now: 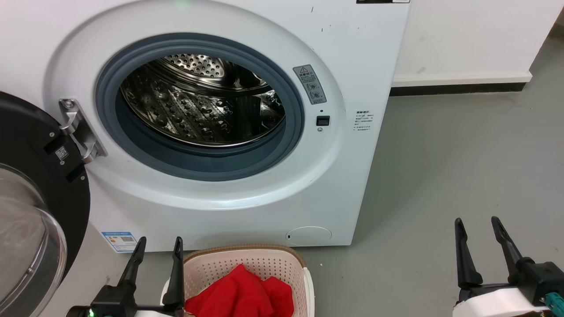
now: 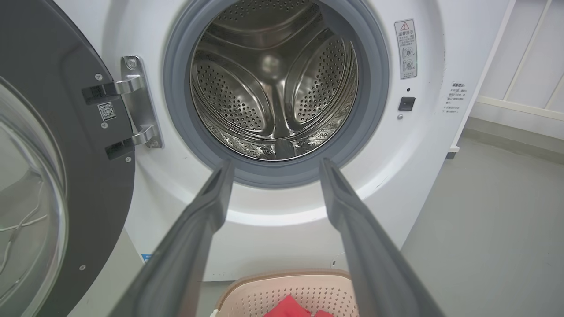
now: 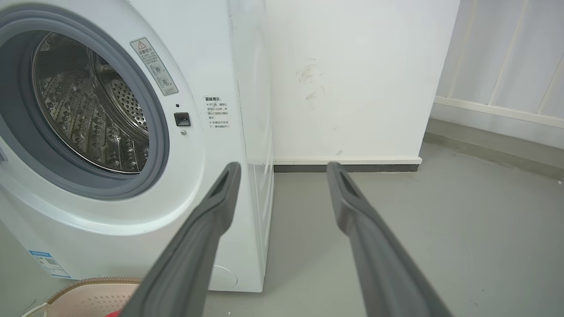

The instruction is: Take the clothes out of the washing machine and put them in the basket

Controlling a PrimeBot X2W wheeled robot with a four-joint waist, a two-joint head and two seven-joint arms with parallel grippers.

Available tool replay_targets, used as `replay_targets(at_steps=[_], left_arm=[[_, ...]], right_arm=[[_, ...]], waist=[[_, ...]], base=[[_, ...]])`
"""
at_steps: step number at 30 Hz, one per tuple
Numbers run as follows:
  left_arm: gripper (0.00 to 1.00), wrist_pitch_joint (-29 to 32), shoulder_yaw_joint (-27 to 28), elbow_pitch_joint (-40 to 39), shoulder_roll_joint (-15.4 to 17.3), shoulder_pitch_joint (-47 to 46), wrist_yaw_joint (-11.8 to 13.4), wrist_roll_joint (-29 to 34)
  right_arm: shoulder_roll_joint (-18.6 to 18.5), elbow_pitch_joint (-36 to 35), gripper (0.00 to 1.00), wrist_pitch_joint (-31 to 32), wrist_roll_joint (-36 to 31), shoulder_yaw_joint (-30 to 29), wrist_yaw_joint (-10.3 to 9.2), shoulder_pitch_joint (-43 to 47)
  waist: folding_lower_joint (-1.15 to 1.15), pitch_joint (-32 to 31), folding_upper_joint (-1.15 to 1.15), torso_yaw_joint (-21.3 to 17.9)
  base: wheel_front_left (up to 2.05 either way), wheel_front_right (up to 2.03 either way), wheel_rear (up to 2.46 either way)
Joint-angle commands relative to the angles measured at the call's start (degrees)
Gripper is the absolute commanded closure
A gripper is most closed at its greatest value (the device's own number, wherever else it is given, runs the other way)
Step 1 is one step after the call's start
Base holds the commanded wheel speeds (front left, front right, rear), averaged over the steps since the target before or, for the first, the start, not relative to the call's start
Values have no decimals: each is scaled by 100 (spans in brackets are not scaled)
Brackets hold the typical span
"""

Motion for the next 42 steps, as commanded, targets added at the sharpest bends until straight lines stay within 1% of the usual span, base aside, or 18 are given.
replay_targets(at_steps=[1,11,17,26,27,31,42], left_arm=[[0,-15,21,9,-11,-37,24,5],[0,-15,34,24,-21,-14,84,22],[0,-15,-39,17,-21,-11,118,-177],[0,-15,5,1,-21,35,153,-204],[100,0,-2,26,-10,9,132,-203],[100,63,0,233,-15,12,124,-297],[100,385,69,366,-15,-197,94,-1567]], right_arm=[[6,0,0,-13,27,-5,-6,-36],[6,24,0,-13,7,6,-6,-58],[6,30,0,-13,-12,-4,-6,-55],[6,34,0,-13,23,38,-6,-85],[0,29,100,0,24,31,0,-14],[7,219,100,50,124,13,1,28],[6,310,100,370,1447,-16,0,-132]], waist=[[0,-1,-1,-2],[0,-4,-1,-32],[0,-15,-1,-27],[0,-33,-1,-20],[0,-34,-1,-19],[0,-33,-1,-18],[0,-21,-1,-6]], base=[[0,0,0],[0,0,0],[0,0,0],[0,0,0],[0,0,0],[0,0,0],[0,0,0]])
